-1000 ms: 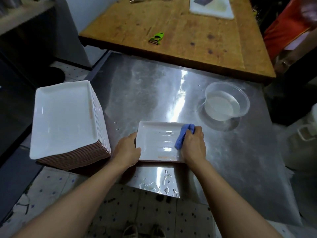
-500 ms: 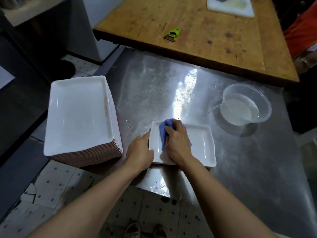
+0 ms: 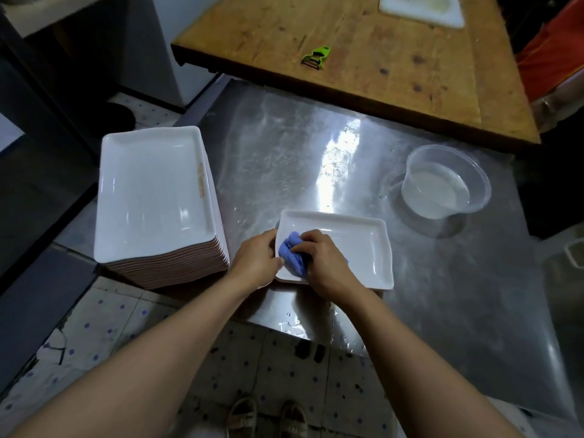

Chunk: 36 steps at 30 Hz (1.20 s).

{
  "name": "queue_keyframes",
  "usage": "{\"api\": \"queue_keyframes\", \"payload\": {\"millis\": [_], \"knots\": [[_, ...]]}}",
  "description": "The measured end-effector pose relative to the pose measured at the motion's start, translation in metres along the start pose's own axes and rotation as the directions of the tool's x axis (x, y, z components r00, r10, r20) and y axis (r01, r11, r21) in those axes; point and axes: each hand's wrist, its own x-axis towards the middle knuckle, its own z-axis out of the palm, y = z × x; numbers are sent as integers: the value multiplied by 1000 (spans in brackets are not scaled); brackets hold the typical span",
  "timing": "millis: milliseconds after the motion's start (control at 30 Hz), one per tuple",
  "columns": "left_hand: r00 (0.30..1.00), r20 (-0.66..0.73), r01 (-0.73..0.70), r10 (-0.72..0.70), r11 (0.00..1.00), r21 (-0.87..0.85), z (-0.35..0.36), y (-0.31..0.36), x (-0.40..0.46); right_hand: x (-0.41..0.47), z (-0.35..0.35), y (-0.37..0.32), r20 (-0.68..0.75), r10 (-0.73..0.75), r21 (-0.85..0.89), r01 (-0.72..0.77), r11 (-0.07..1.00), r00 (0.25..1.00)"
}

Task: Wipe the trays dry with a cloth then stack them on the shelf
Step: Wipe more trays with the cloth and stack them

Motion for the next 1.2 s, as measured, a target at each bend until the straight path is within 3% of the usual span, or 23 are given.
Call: {"api": "queue_keyframes", "payload": {"millis": [267,400,733,900,1200], "knots": [[995,26,95,-94,994,-56,0,0,0,-36,0,13,-82,138,-164,-150,975,987],[989,73,140,-128,973,-183,-2,-2,2,-21,10,-4,-39,119,-175,-124,977,992],[992,38,126,-121,972,-196,1,0,1,-33,13,-7,24,13,-228,-7,974,1000],[996,-35,79,-82,995,-58,4,5,3,-33,14,-7,1,-31,-243,30,970,1000],[993,-88,92,-75,973,213,12,19,1,-72,-16,36,-149,143,-229,-175,958,978]]}}
